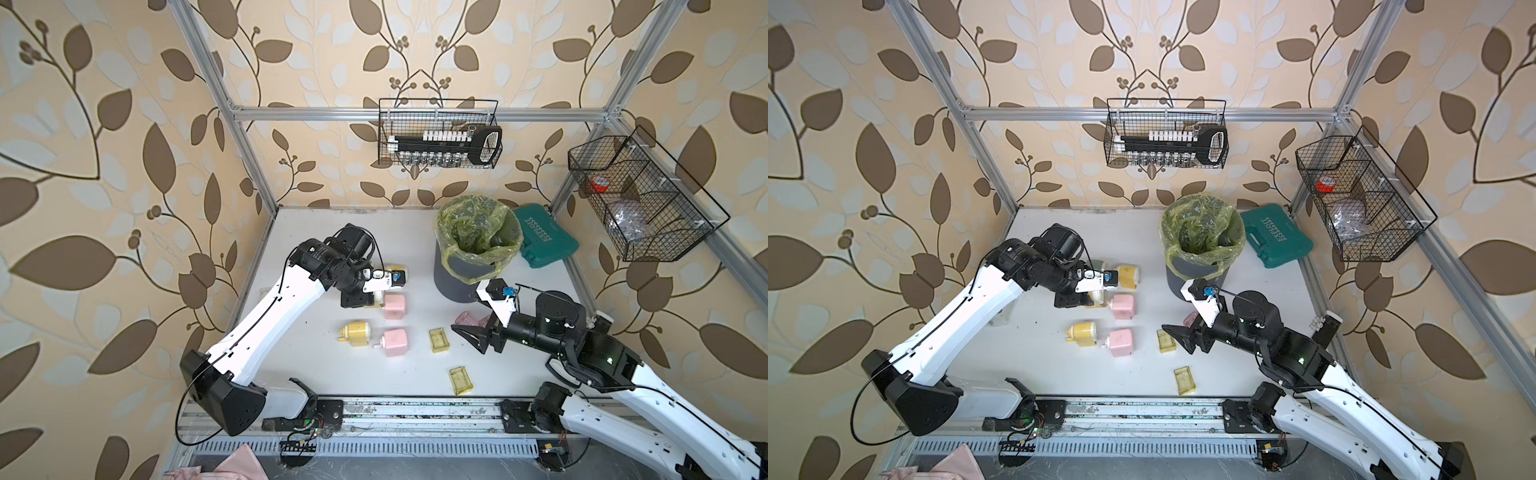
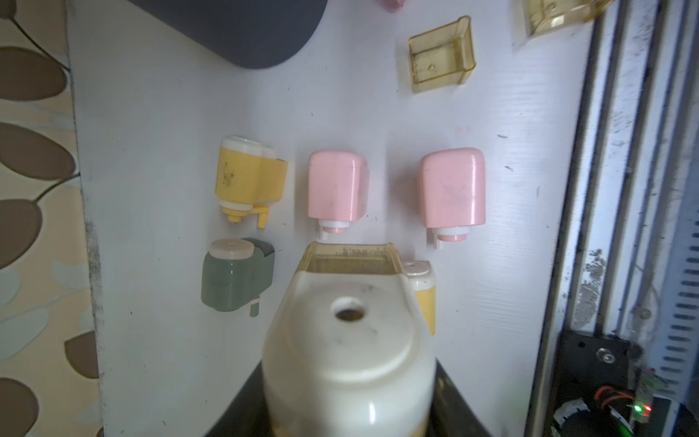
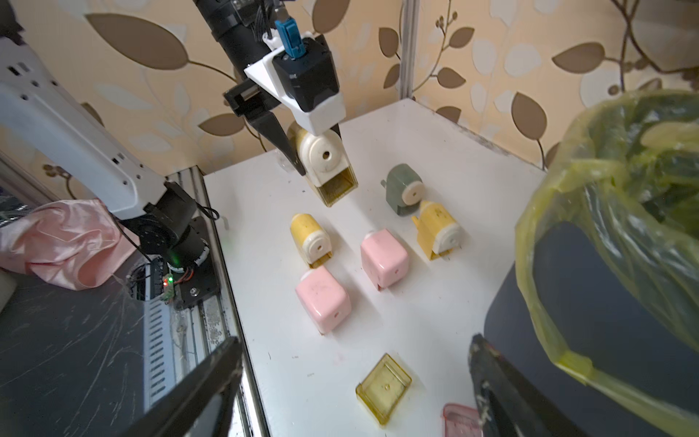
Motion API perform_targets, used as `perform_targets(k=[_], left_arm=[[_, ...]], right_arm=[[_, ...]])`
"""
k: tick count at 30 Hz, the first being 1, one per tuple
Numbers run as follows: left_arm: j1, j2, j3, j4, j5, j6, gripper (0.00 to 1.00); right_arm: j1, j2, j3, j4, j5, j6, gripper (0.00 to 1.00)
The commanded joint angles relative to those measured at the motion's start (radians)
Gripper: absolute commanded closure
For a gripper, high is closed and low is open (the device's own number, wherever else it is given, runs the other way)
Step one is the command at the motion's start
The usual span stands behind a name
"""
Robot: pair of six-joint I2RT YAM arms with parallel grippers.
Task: Take out the pencil sharpener tray and clean the shavings
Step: Pick up the pencil sharpener from the center of the board, then open the container of the pencil sharpener.
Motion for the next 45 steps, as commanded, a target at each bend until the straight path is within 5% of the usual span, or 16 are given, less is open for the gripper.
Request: perform_targets(k=[1, 6, 11, 18, 29, 45], left_arm=[[-0.062, -0.017, 0.076, -0.135, 0.077, -0.056, 1.0], [-0.124, -0.015, 0.115, -0.163, 0.14, -0.078, 1.0], [-0.134, -0.022, 0.13, -0.156, 0.229, -0.095, 1.0], [-0.14, -0.011, 0.158, -0.165, 0.281, -0.111, 1.0], [-0.168, -0.021, 0.14, -0.159, 0.297, -0.133, 1.0], [-0.174, -0.025, 0.061, -0.101, 0.259, -0.102, 1.0]], right_arm=[[0.005, 0.07, 0.019, 0.145, -0.132, -0.036, 0.16], [0.061, 0.098, -0.045, 0.337, -0.181, -0.058, 0.14], [0.193, 0.144, -0.066, 0.356, -0.124, -0.172, 0.12], [0.27, 0.173, -0.123, 0.427, -0.059, -0.166, 0.14], [0.268, 0.24, -0.149, 0.541, -0.005, -0.101, 0.21], [0.133, 0.309, -0.146, 0.577, -0.186, -0.065, 0.48]])
